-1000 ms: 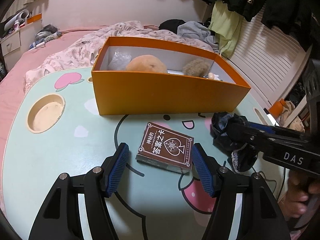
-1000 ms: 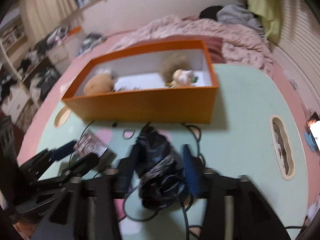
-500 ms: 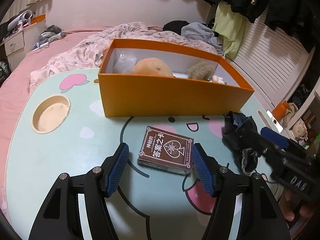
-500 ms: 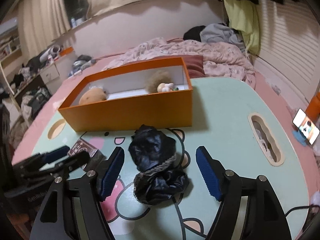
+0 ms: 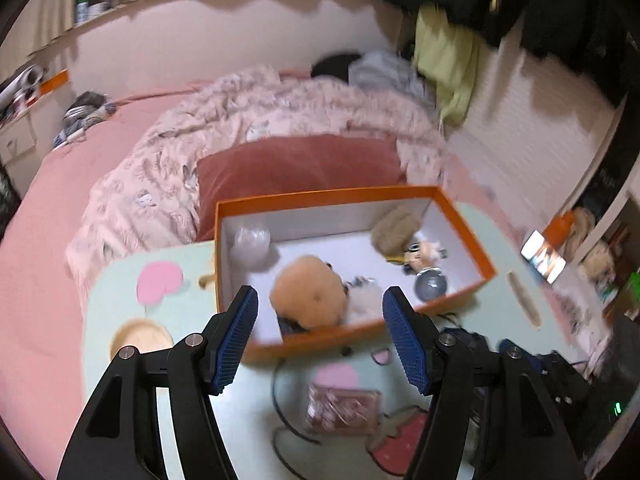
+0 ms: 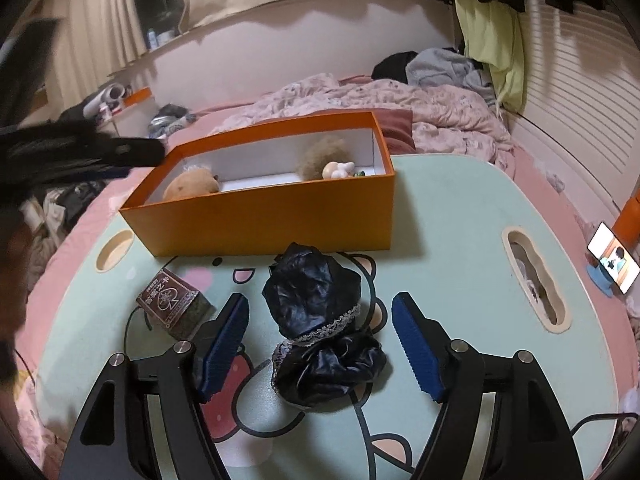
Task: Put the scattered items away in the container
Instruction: 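Set the black cloth on the table and open the right gripper, then grasp the tan plush ball in the orange box with the left gripper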
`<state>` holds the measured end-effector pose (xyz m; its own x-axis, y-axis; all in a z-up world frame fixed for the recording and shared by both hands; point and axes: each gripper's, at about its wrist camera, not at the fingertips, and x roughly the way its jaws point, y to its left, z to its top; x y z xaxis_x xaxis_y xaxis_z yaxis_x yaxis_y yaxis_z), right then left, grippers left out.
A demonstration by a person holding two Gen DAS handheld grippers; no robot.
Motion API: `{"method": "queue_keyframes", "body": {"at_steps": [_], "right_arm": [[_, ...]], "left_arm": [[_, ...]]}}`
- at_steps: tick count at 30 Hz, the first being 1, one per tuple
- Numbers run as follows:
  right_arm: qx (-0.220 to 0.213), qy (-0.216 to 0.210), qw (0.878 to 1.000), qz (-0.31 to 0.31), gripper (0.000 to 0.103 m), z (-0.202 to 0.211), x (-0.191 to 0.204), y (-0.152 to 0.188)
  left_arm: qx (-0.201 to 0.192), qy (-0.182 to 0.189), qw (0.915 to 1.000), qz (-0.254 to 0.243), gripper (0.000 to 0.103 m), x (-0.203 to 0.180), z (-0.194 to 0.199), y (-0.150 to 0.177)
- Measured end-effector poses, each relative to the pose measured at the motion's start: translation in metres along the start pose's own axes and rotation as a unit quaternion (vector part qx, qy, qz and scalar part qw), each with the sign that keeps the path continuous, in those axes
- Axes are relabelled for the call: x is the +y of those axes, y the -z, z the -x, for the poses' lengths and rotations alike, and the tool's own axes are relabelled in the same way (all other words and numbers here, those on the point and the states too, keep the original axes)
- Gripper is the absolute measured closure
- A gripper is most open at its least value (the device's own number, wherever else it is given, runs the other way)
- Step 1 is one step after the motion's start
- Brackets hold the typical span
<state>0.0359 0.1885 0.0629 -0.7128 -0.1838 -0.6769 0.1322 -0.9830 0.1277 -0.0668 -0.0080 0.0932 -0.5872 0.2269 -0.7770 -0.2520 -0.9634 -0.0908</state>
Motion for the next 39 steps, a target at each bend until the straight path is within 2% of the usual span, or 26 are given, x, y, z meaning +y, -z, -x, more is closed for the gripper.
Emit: {"method": "queue_keyframes", "body": {"at_steps": [4,7,9,12,13,15,19,23,27,29,31,33,37,39], "right_arm": [[0.002,-0.002,1.0,0.0,0.029,-0.001,-0.001,0.0],[0.007,-0.004,1.0,-0.004,0.029,-0.002,-0.003,0.0],[0.011,-0.007,1.0,-0.008,0.029,-0.004,-0.005,0.0],[0.015,-0.009,1.0,-0.013,0.029,-0.006,-0.006,0.001],[0.015,-0.01,1.0,-0.014,0.029,-0.006,-0.006,0.001],[0.016,-0.01,1.0,-0.014,0.029,-0.006,-0.006,0.001],[0.016,-0.01,1.0,-0.014,0.029,-0.006,-0.007,0.001],[0.017,-0.009,1.0,-0.013,0.029,-0.006,-0.008,0.002],[0.016,-0.008,1.0,-0.012,0.029,-0.006,-0.008,0.003],[0.016,-0.008,1.0,-0.012,0.029,-0.005,-0.007,0.004],[0.016,-0.008,1.0,-0.012,0.029,-0.005,-0.007,0.004],[0.016,-0.008,1.0,-0.016,0.029,-0.004,-0.01,0.003],[0.019,-0.009,0.999,-0.028,0.029,-0.005,-0.016,0.003],[0.019,-0.008,0.999,-0.03,0.029,-0.004,-0.017,0.003]], "left_arm": [[0.061,-0.001,0.998,-0.012,0.038,0.001,-0.038,-0.019],[0.1,-0.007,0.9948,-0.017,0.045,0.002,-0.061,-0.022],[0.136,0.02,0.9901,-0.026,0.048,0.0,-0.077,-0.02],[0.128,0.005,0.9913,-0.031,0.06,0.0,-0.08,-0.02],[0.124,0.01,0.9919,-0.027,0.069,0.001,-0.078,-0.021],[0.115,0.016,0.9932,-0.015,0.069,0.005,-0.072,-0.022],[0.061,0.012,0.998,-0.011,0.069,0.009,-0.047,-0.023],[0.013,0.047,0.9988,0.008,0.069,0.015,-0.007,-0.027],[-0.007,0.092,0.9956,0.018,0.069,0.011,0.024,-0.004],[-0.014,0.104,0.994,0.031,0.069,0.009,0.031,0.019],[-0.009,0.124,0.9909,0.051,0.069,0.007,0.031,0.041],[0.014,0.159,0.9855,0.057,0.069,-0.002,0.022,0.066],[0.053,0.189,0.9798,0.04,0.069,-0.027,-0.001,0.099],[0.062,0.197,0.9779,0.033,0.069,-0.035,-0.009,0.105]]}}
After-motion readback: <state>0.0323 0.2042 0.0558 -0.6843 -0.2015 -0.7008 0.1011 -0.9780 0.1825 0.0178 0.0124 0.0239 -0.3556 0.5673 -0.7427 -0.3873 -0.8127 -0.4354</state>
